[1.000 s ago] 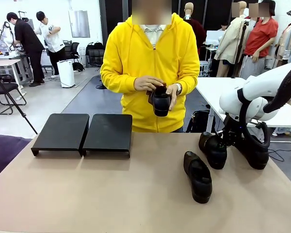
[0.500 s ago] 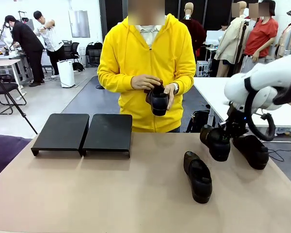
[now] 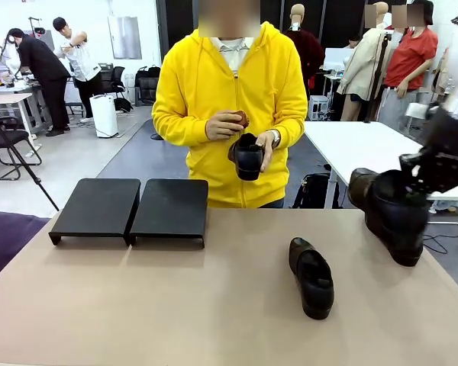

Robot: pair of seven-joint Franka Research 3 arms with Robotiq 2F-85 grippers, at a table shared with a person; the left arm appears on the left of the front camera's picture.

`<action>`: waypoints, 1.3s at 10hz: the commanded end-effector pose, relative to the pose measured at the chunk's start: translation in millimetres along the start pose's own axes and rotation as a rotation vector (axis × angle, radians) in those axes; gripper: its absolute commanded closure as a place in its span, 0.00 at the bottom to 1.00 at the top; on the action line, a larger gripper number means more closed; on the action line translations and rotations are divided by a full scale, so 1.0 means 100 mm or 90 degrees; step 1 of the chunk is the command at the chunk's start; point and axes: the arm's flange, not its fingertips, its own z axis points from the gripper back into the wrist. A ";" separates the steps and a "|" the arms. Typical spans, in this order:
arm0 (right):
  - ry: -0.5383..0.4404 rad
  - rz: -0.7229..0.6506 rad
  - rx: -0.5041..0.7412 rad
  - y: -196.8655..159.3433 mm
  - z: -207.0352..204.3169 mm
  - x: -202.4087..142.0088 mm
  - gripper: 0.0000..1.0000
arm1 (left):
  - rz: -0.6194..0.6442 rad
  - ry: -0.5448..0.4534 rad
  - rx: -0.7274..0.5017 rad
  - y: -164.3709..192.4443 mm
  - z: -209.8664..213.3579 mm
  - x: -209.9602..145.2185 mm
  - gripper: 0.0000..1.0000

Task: Organize the shoes by placing them on the stand.
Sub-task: Pick up one Shoe and place it in the middle of the table.

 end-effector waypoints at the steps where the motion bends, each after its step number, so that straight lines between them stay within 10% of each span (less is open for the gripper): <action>1: -0.053 -0.015 -0.003 -0.03 0.01 -0.39 1.00 | -0.008 -0.001 -0.012 0.01 0.01 -0.01 0.00; 6: -0.029 -0.011 -0.008 -0.07 0.02 -0.45 1.00 | -0.008 -0.001 -0.012 0.01 0.01 -0.01 0.00; 9: -0.053 0.013 -0.057 0.76 -0.38 -0.08 1.00 | -0.008 -0.001 -0.012 0.01 0.01 -0.01 0.00; 13: -0.099 -0.147 -0.073 -0.53 0.36 -0.72 1.00 | -0.008 -0.001 -0.012 0.01 0.01 -0.01 0.00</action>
